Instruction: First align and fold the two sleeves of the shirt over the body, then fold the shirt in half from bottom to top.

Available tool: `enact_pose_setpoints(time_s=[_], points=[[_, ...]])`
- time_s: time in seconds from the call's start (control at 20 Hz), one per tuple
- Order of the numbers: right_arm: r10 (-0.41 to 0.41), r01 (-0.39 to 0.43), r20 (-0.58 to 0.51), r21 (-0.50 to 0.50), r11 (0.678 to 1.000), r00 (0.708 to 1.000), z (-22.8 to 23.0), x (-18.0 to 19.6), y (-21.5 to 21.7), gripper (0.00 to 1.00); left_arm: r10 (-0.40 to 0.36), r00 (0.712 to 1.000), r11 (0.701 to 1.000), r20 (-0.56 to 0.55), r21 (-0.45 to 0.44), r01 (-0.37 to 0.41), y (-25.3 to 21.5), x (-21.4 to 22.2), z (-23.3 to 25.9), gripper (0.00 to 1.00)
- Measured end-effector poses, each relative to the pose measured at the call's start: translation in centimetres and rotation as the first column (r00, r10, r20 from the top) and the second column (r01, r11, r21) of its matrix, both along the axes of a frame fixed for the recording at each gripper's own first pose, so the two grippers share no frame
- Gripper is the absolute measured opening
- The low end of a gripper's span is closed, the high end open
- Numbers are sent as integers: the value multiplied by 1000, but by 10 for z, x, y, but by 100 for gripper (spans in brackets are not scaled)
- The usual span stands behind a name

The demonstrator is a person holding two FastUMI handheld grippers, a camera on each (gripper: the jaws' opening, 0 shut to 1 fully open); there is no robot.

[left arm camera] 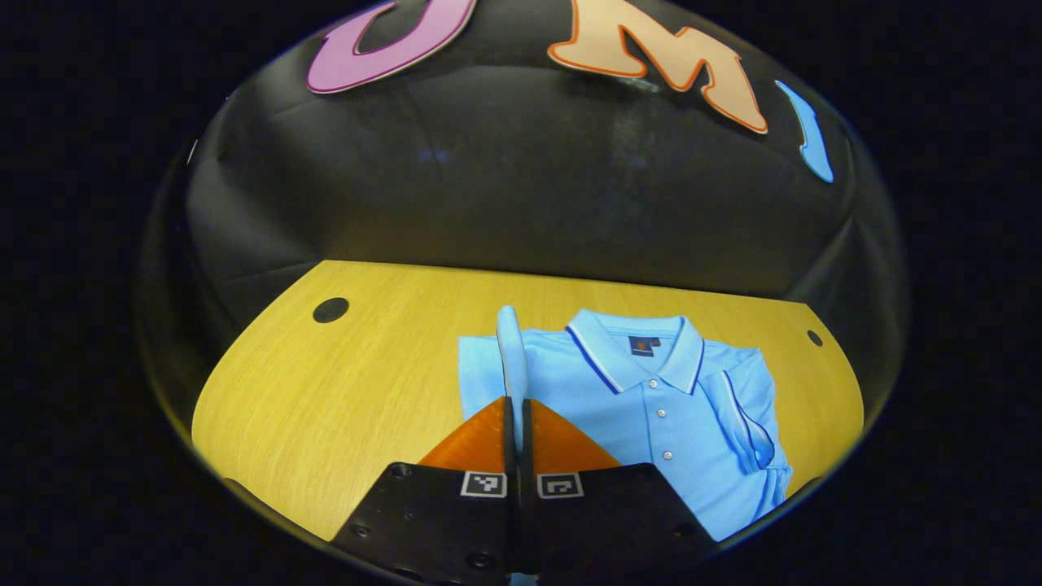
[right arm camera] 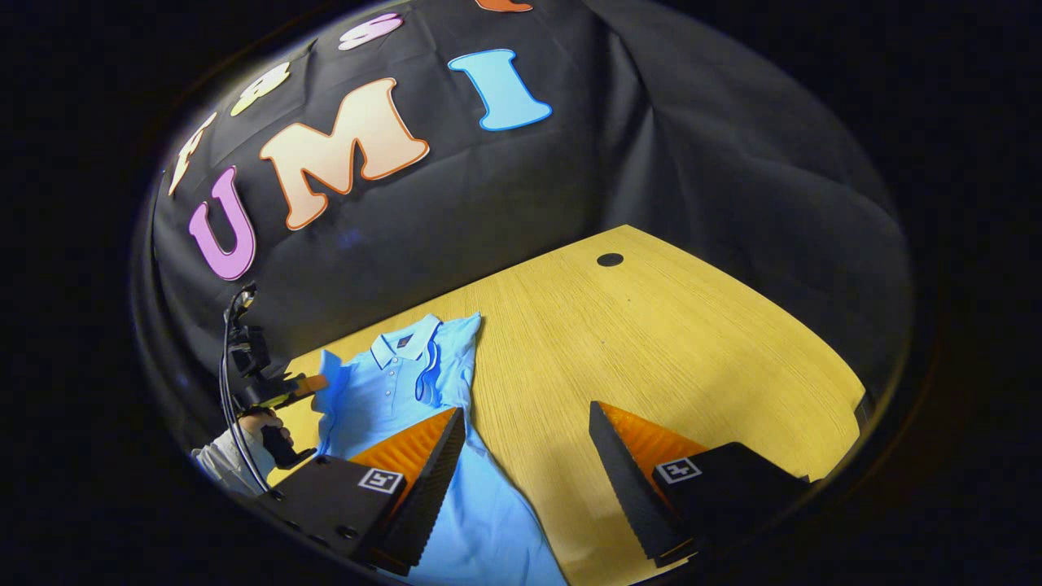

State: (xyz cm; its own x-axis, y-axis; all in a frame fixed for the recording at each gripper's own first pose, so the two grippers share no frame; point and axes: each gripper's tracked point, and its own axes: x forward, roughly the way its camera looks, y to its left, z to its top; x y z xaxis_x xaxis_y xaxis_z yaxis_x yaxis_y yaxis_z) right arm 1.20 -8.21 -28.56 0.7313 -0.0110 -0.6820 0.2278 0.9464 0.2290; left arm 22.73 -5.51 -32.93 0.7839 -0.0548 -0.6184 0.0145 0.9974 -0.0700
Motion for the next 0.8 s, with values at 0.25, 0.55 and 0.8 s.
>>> enact_pose_setpoints(time_s=[0.25, 0.55, 0.8], points=[[-7, 7, -7, -1, 1000, 1000, -3, 5, -1, 96, -44, 998, 998, -42, 46, 46, -29, 0, -25, 0], [-12, 12, 9, -7, 1000, 1000, -7, 20, 11, 96, -113, 992, 991, -57, -77, 109, -49, -13, -29, 41], [17, -16, 53, -3, 1000, 998, 1, 23, 32, 97, -142, 986, 988, 87, -41, 146, -31, -36, 24, 97]])
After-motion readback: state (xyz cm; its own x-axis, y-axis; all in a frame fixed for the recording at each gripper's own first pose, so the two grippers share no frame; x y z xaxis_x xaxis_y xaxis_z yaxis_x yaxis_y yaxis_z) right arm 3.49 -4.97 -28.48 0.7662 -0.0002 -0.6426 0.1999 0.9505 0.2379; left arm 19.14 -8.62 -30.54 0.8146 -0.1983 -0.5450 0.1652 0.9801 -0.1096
